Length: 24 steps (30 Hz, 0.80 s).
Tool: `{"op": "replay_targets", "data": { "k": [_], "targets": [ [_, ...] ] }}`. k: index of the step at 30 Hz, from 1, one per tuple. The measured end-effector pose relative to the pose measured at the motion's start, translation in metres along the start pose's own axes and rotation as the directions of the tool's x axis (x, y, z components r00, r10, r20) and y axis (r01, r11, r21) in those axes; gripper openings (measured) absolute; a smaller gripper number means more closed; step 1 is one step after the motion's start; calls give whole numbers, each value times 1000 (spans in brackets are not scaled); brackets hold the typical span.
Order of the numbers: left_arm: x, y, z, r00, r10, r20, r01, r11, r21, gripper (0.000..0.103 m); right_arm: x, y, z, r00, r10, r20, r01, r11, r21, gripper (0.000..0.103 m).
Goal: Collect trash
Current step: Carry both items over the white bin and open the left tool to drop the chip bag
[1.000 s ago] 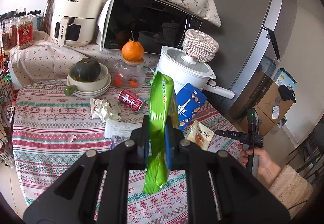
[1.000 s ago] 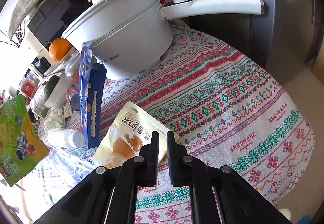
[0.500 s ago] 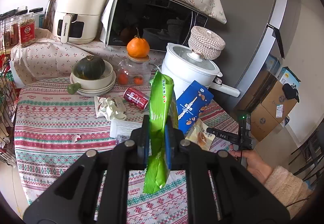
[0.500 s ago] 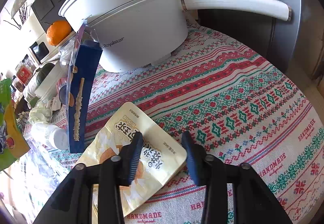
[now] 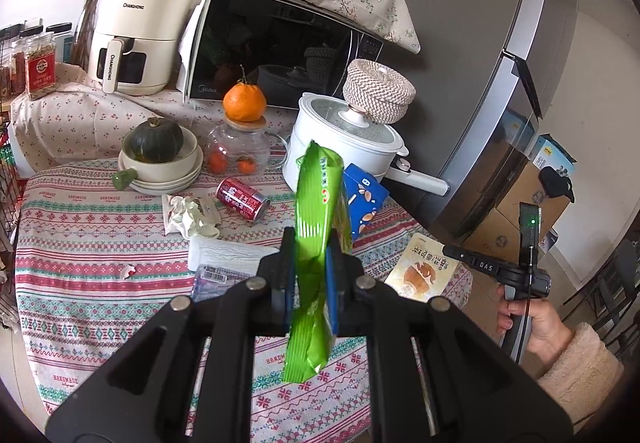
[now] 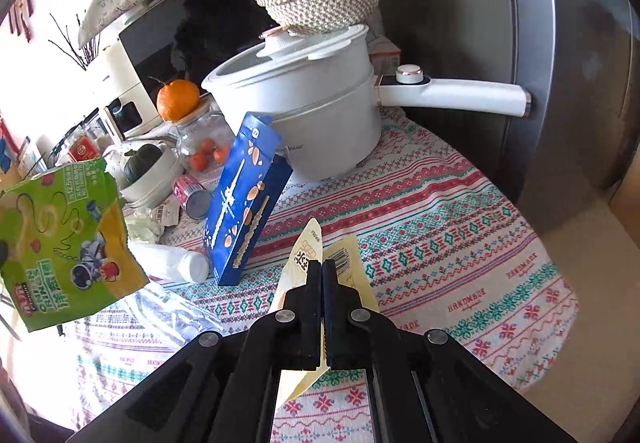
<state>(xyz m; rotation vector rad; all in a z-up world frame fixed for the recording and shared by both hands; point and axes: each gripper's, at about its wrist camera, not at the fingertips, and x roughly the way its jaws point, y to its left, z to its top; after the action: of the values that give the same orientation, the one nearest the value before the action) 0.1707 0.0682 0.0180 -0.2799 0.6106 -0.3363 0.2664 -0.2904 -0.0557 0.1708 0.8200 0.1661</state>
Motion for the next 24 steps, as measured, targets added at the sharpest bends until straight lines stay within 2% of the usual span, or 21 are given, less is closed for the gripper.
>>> {"op": "replay_targets", "data": {
  "k": [9,13,19,24],
  "targets": [
    [-7,-59,-27,993,-111,-42,114,990,79,14,-99,-5,-31,992,-109,55,109,994,0,1],
    [-7,-88,-47,984,-157,-86,168,978,127,14,-136,-13,-52,989,-121,84,120,992,26,1],
    [-1,-127,-80,963,-210,-170,240,955,176,14,-171,-30,-85,986,-133,102,130,991,33,1],
    [10,-158,-103,944,-233,-233,285,933,220,14,-182,-43,-111,986,-156,66,155,988,11,1]
  ]
}}
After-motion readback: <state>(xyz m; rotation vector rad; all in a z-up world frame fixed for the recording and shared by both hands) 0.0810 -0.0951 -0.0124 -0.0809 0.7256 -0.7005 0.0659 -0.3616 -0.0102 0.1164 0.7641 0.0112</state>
